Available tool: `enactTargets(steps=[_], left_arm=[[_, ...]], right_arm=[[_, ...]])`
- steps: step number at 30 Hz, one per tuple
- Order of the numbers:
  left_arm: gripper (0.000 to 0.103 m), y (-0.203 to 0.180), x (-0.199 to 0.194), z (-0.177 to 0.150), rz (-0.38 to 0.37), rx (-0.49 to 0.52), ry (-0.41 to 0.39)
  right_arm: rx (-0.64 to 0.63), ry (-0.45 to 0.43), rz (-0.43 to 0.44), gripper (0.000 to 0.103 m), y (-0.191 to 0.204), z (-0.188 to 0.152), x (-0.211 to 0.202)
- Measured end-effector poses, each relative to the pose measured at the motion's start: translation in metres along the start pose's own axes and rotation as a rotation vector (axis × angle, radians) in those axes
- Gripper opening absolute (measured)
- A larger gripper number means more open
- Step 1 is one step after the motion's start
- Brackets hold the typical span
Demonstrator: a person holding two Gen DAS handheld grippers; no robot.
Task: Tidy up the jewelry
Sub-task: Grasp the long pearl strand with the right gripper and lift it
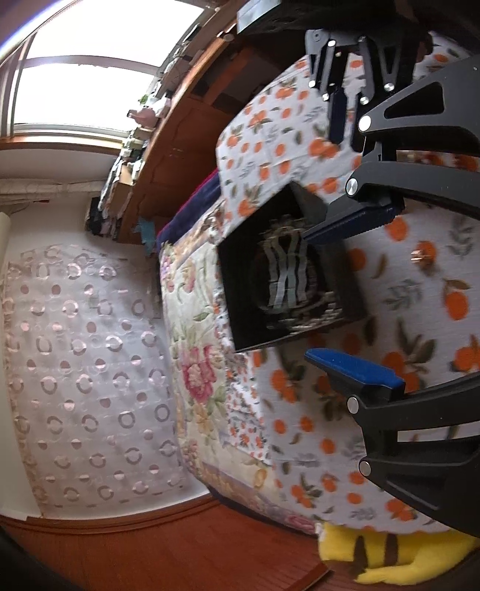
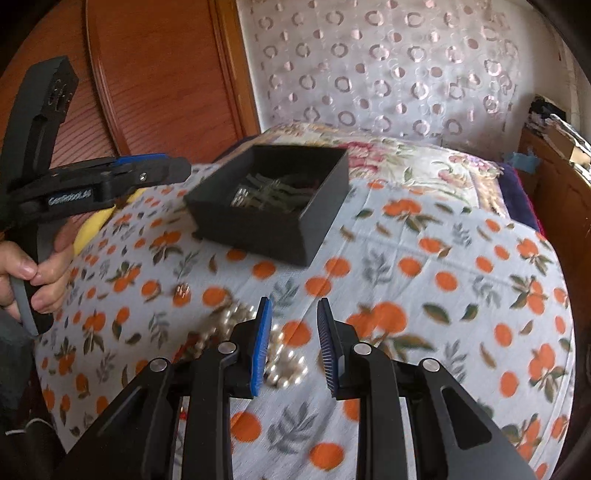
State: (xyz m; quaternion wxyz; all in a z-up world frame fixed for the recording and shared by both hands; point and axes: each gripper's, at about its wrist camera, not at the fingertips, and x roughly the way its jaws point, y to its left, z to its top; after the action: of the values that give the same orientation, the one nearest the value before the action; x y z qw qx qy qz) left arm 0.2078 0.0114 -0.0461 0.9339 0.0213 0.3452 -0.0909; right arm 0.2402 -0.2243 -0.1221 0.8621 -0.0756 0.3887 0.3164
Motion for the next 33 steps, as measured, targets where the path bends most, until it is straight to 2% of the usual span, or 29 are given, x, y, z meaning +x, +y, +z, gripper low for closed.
enactTargets(steps=[7, 15, 17, 18, 21, 33], left_arm=[[0.059, 0.003, 0.003, -0.034, -0.005, -0.016, 0.069], [0.059, 0.002, 0.009, -0.055, -0.021, -0.034, 0.121], [0.059, 0.0, 0.007, -0.06, -0.027, -0.039, 0.128], [0.059, -0.001, 0.007, -0.06, -0.028, -0.04, 0.131], [0.059, -0.005, 0.002, -0.067, -0.031, -0.045, 0.135], [0.059, -0.027, -0.029, -0.09, -0.041, -0.039, 0.124]], right_arm=[[-0.026, 0.047, 0.026, 0.028, 0.01, -0.006, 0.014], [-0.069, 0.075, 0.013, 0.033, 0.018, -0.004, 0.024], [-0.074, 0.077, 0.002, 0.029, 0.019, -0.006, 0.023], [-0.079, 0.078, -0.002, 0.022, 0.02, -0.006, 0.022], [-0.076, 0.058, -0.004, 0.01, 0.021, -0.009, 0.014], [-0.058, -0.098, -0.065, 0.009, 0.022, -0.002, -0.051]])
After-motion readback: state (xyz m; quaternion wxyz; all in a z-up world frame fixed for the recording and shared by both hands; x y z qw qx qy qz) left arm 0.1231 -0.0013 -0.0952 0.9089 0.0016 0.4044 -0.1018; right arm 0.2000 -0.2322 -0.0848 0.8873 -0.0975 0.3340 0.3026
